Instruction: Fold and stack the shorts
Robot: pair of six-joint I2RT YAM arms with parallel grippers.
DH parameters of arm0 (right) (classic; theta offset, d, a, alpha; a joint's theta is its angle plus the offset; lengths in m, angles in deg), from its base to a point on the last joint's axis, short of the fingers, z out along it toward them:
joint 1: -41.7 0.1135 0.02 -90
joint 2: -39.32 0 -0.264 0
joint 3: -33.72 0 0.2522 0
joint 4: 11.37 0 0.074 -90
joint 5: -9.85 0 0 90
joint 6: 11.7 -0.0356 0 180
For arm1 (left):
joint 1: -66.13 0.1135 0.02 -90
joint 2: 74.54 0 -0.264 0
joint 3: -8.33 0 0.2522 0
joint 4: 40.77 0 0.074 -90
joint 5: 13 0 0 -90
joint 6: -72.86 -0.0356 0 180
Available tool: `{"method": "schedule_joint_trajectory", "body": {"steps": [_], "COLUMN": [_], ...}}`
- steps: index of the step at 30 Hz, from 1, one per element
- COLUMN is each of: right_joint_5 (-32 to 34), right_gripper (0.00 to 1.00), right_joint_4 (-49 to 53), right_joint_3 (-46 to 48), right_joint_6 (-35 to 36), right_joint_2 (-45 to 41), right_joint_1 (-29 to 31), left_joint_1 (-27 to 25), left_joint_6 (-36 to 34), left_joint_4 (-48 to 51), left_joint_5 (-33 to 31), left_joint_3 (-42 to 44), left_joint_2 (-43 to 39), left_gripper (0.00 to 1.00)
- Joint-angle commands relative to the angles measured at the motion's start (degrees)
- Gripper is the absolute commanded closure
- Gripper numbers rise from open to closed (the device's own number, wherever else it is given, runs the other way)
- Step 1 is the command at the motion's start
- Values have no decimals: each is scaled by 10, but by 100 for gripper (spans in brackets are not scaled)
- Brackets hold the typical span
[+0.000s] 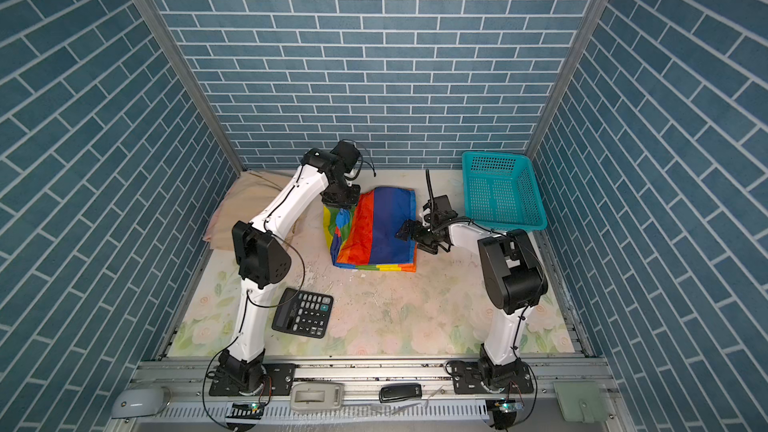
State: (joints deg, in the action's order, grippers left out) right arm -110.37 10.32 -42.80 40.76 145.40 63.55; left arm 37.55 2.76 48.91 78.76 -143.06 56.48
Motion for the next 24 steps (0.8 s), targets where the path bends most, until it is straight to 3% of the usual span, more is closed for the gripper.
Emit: {"method": "schedule_joint_trajectory", "body": {"steps": [1,10,24], "right_joint_5": [-15,-25,-29], "right_gripper": [1,1,1], "right_joint_4": [-26,-80,-91], "right_joint_3": [21,59,80], "right_joint_6": [-20,-43,-47], "right_joint_2": [11,36,35], "right_joint_1": [4,10,19], "left_joint_1": [-24,-68,-86], "left_joint_6": [20,46,86], "left_joint_4": [42,-38,-143], "left_joint_5": [18,72,137], "left_joint_3": [-38,-21,-5], "left_joint_2": [24,35,86], "left_gripper": [100,100,98]}}
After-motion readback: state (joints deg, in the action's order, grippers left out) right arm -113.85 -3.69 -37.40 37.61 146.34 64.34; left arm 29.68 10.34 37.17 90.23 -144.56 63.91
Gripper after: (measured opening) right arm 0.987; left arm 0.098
